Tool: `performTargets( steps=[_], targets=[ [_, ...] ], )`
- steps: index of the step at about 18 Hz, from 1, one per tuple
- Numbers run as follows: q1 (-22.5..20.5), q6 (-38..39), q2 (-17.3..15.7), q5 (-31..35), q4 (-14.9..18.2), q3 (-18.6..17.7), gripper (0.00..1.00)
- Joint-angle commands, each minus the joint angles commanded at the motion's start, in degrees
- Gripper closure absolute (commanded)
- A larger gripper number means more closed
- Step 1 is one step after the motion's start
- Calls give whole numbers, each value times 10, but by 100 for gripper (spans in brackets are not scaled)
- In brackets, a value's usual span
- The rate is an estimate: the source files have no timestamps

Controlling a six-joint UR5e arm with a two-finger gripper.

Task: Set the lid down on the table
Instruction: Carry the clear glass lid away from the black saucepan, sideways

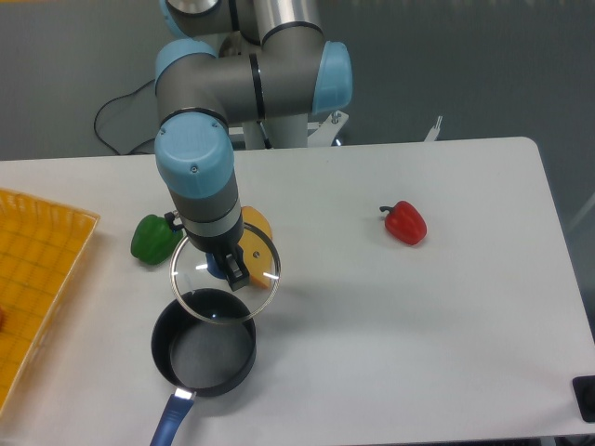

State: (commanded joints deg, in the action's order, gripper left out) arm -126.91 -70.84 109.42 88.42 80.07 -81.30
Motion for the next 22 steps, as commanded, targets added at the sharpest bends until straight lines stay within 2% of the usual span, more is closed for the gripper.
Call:
performTargets(
  steps=[3, 10, 13, 17, 22],
  targets=[
    [-1, 0, -1, -1, -11, -9, 44],
    [-12, 2, -9, 0, -12, -9, 44],
    [-25, 3, -7, 3, -13, -9, 44],
    [-63, -3, -7, 7, -17, -15, 44],
    [-84, 3, -2, 20, -13, -19, 44]
  ],
)
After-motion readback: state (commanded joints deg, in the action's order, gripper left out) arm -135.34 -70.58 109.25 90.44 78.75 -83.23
